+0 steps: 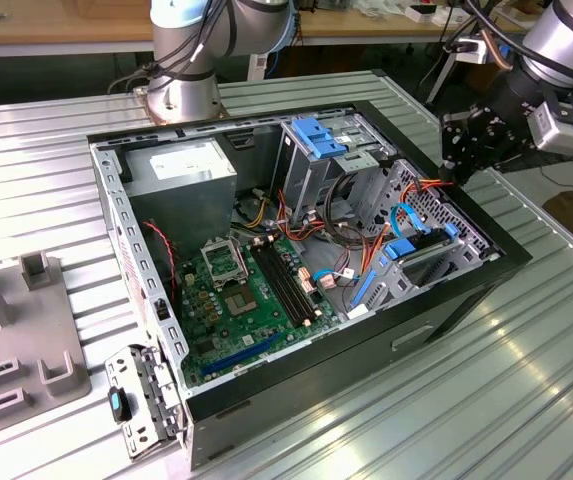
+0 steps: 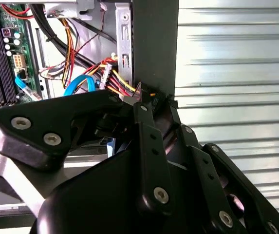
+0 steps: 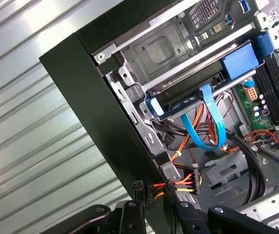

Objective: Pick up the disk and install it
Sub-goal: 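Insert the second disk wire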

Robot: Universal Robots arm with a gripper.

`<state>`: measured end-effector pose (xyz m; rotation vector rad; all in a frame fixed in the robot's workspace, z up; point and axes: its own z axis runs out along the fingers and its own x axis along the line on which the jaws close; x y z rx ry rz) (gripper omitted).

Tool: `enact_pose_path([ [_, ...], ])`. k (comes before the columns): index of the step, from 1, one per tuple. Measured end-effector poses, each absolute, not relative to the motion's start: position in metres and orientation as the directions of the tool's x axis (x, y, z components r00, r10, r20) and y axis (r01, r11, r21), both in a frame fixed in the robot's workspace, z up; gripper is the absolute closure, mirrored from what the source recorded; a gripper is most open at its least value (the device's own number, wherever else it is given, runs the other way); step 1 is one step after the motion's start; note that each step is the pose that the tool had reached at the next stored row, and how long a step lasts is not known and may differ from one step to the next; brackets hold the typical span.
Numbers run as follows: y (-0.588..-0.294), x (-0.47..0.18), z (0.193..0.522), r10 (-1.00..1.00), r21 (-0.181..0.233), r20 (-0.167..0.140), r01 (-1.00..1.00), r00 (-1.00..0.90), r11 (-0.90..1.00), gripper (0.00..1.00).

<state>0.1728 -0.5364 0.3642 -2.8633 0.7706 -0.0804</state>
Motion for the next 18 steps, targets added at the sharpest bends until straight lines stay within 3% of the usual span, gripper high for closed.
enact_pose_path([
  [12, -0.5361, 0.1752, 0.3642, -0.439, -0.181, 0.008, -0.431, 0.898, -0.884, 0.70],
  [13, -0.5361, 0.1752, 0.3642, -0.439, -0.181, 0.008, -0.431, 0.898, -0.884, 0.71],
  [15, -0.5361, 0.1752, 0.3642, -0.439, -0.181, 0.008, -0.431, 0.898, -0.884, 0.84],
  [18, -0.5361, 0.1753, 0.3642, -0.439, -0.181, 0.008, -0.431, 0.898, -0.884, 0.84],
])
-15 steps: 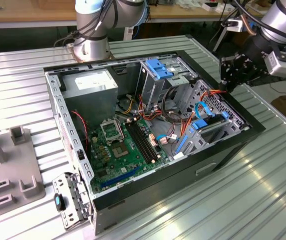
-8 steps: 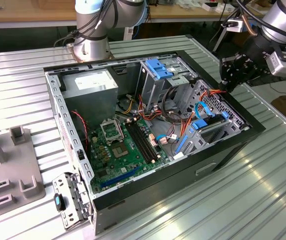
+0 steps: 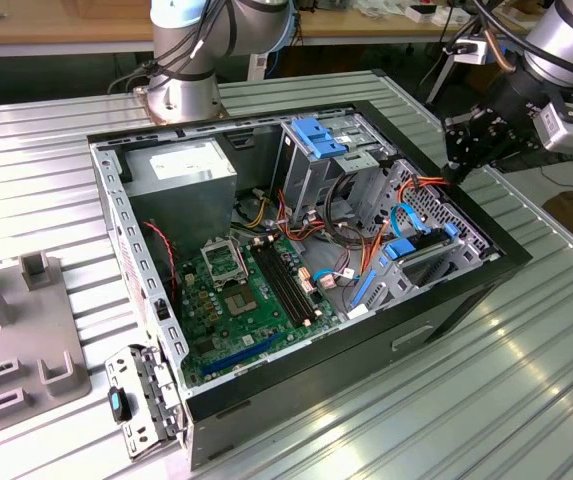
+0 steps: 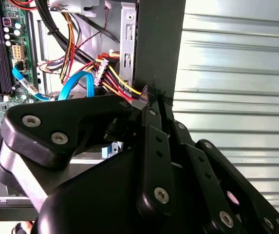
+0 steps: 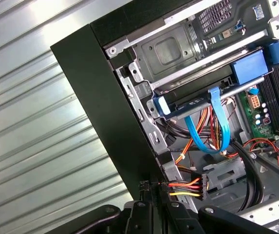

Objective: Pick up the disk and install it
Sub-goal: 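Insert the second disk wire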

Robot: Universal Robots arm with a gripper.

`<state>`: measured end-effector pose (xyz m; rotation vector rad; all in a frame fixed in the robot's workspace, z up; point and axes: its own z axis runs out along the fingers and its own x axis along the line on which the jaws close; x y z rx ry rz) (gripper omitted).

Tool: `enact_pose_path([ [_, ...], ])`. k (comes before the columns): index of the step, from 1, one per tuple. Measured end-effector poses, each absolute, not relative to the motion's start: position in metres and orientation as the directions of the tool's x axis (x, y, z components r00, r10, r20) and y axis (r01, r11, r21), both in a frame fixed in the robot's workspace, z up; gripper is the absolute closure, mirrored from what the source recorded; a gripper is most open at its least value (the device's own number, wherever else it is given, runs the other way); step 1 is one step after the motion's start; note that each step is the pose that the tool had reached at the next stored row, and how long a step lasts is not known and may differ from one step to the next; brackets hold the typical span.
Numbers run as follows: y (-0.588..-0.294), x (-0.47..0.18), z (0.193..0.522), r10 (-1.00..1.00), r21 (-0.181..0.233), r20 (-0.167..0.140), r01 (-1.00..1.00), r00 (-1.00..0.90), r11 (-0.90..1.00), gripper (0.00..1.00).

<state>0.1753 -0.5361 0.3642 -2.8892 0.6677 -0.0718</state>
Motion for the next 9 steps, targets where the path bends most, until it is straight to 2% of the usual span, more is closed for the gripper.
enact_pose_path([
  [9, -0.5361, 0.1739, 0.3651, -0.545, -0.182, 0.011, -0.534, 0.838, -0.825, 0.84],
])
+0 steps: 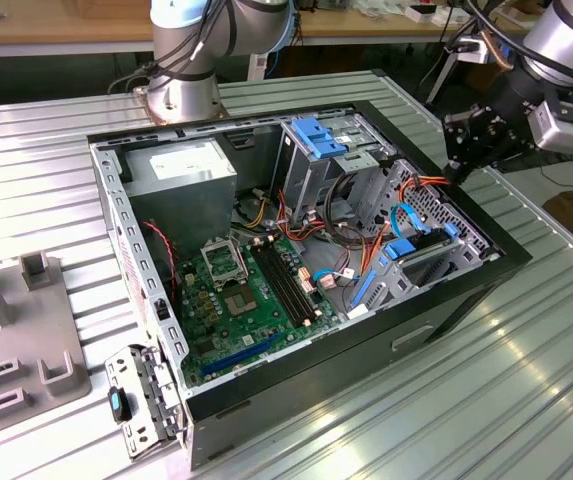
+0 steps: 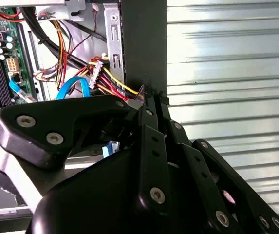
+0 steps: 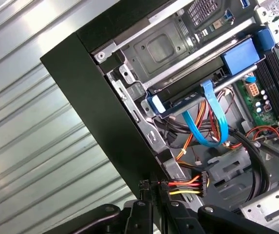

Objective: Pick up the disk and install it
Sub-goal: 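Insert the second disk wire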

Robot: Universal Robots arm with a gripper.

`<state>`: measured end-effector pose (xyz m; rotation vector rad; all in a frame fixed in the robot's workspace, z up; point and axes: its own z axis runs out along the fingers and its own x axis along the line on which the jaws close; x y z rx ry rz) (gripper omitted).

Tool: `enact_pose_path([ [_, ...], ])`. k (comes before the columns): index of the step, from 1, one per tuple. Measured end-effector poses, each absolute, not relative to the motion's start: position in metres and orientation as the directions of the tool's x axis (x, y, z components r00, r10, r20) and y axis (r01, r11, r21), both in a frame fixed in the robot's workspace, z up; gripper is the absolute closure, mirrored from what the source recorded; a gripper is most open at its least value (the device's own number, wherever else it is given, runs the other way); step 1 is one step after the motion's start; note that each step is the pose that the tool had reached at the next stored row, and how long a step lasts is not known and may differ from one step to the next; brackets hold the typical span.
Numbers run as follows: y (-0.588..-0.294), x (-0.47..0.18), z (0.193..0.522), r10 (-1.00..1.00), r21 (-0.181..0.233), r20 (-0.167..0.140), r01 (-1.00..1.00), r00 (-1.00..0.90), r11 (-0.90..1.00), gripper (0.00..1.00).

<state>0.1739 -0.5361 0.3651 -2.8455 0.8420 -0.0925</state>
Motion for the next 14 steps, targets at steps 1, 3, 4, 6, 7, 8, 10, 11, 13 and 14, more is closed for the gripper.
enact_pose_path([
  [1, -0.536, 0.174, 0.365, -0.570, -0.182, 0.010, -0.559, 0.822, -0.809, 0.84],
  [3, -0.536, 0.173, 0.365, -0.604, -0.182, 0.010, -0.592, 0.797, -0.785, 0.84],
  [4, -0.536, 0.173, 0.365, -0.608, -0.182, 0.011, -0.596, 0.794, -0.782, 0.84],
  [6, -0.536, 0.171, 0.365, -0.616, -0.182, 0.010, -0.604, 0.788, -0.776, 0.84],
  [7, -0.536, 0.170, 0.365, -0.620, -0.182, 0.010, -0.609, 0.784, -0.772, 0.84],
  [8, -0.536, 0.169, 0.365, -0.623, -0.182, 0.010, -0.611, 0.782, -0.770, 0.84],
  [10, -0.536, 0.167, 0.365, -0.627, -0.182, 0.011, -0.615, 0.779, -0.767, 0.84],
  [11, -0.536, 0.165, 0.365, -0.629, -0.182, 0.011, -0.617, 0.777, -0.766, 0.84],
  [13, -0.537, 0.162, 0.365, -0.633, -0.182, 0.011, -0.621, 0.774, -0.763, 0.84],
  [14, -0.537, 0.161, 0.365, -0.634, -0.182, 0.011, -0.622, 0.774, -0.762, 0.84],
])
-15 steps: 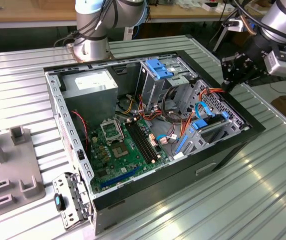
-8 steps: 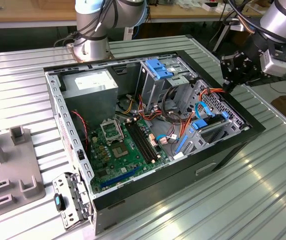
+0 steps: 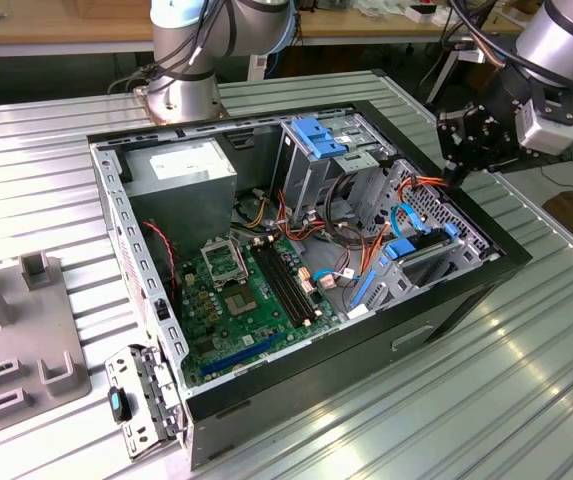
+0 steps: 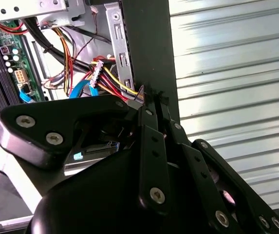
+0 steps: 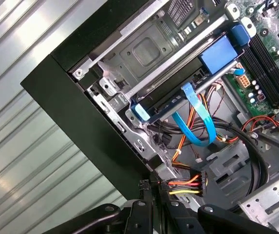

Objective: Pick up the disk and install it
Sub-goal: 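Insert the second disk wire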

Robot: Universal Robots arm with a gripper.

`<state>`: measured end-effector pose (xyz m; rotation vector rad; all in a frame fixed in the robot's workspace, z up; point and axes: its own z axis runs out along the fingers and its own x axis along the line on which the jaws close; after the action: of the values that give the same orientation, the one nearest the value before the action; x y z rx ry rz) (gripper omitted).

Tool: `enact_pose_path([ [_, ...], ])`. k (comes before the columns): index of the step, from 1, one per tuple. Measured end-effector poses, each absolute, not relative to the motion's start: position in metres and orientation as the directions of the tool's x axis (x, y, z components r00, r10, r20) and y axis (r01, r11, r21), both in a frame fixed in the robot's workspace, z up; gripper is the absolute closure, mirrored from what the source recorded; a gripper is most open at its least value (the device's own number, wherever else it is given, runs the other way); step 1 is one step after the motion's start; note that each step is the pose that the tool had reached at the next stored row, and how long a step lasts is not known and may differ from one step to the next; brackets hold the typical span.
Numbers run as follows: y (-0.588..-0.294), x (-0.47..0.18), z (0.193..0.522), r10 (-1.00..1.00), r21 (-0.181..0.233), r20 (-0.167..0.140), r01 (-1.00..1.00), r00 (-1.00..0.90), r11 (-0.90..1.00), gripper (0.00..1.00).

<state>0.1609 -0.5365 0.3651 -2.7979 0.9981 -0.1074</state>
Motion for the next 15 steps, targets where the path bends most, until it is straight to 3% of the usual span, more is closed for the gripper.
enact_pose_path([
  [15, -0.538, 0.125, 0.365, -0.640, -0.185, 0.014, -0.627, 0.768, -0.756, 0.84],
])
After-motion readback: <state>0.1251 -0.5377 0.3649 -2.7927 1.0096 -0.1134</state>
